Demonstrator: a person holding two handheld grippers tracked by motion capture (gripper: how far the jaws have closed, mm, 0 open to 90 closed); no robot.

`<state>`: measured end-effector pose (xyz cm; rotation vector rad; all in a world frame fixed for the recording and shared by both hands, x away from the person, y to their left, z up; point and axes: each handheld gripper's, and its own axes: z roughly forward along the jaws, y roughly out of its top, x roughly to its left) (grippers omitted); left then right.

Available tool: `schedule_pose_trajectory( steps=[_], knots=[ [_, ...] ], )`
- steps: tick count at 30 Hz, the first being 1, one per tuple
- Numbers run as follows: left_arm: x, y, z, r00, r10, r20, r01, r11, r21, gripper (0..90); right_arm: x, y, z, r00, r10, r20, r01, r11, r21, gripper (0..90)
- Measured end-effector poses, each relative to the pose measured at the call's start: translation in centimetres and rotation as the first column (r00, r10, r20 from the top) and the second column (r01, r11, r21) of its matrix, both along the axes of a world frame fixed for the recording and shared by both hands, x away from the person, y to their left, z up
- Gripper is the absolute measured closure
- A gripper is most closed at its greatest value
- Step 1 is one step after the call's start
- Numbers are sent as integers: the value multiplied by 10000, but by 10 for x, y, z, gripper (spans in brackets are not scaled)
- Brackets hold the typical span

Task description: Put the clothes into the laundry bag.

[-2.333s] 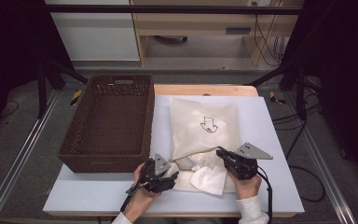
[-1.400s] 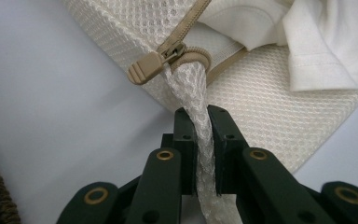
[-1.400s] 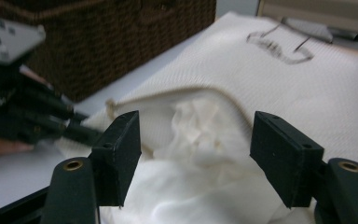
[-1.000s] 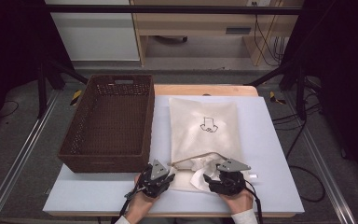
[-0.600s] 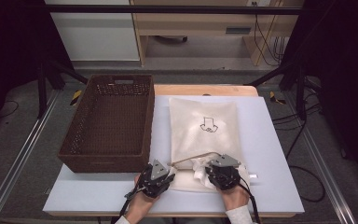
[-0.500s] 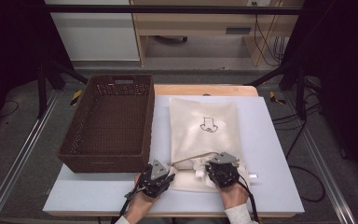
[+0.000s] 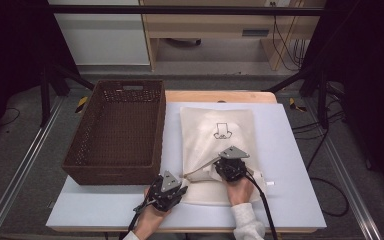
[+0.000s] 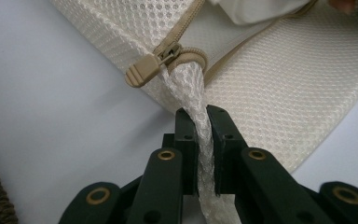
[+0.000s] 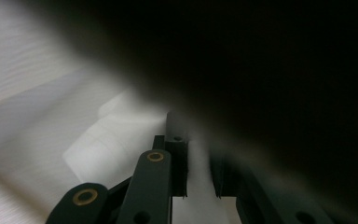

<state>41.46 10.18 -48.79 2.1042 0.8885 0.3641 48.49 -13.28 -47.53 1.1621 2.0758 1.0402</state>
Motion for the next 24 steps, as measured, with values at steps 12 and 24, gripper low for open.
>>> schedule_pose_trajectory(
  steps=[12, 24],
  knots=[
    [-1, 0, 0, 10000, 7, 60, -7, 10000, 46, 817, -7, -10, 5, 9997, 46, -221, -37, 9991, 426, 488],
    [0, 0, 0, 10000, 21, 15, -21, 10000, -7, 810, -47, -28, 7, 9950, 376, -929, -333, 9983, 479, 471]
  ],
)
